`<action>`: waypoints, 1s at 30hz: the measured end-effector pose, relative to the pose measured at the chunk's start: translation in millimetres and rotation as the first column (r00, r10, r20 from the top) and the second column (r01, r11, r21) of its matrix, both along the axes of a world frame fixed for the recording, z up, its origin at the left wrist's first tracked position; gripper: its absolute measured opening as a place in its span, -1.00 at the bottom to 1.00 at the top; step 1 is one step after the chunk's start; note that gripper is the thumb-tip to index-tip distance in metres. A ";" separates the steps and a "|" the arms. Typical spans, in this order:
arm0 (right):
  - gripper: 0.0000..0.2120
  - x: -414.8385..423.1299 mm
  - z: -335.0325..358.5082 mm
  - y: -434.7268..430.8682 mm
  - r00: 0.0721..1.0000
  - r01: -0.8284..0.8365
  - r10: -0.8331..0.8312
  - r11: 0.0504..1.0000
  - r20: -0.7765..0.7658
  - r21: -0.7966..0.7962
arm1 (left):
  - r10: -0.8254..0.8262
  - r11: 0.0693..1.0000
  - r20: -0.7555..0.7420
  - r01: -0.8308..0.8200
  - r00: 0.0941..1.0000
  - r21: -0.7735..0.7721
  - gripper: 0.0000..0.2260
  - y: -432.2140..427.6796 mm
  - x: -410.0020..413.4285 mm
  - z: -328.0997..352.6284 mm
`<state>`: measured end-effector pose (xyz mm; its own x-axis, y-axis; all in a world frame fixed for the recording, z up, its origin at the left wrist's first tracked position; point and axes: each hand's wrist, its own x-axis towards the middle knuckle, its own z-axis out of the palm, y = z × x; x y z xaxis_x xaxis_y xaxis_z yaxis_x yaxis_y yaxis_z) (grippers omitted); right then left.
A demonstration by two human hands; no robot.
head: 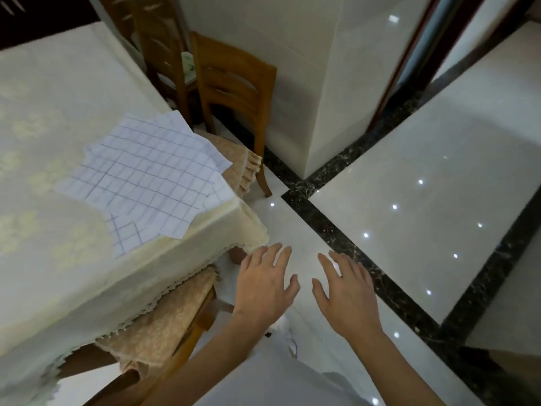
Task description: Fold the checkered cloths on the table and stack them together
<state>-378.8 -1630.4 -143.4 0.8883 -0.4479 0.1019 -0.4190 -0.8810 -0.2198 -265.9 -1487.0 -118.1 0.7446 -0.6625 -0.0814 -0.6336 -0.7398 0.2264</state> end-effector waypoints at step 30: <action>-0.52 436.4 -16.8 -61.9 0.546 -0.824 0.831 0.555 -0.103 0.113 | 0.784 0.619 0.059 -0.785 0.618 -0.006 -0.59 -19.3 268.4 -22.9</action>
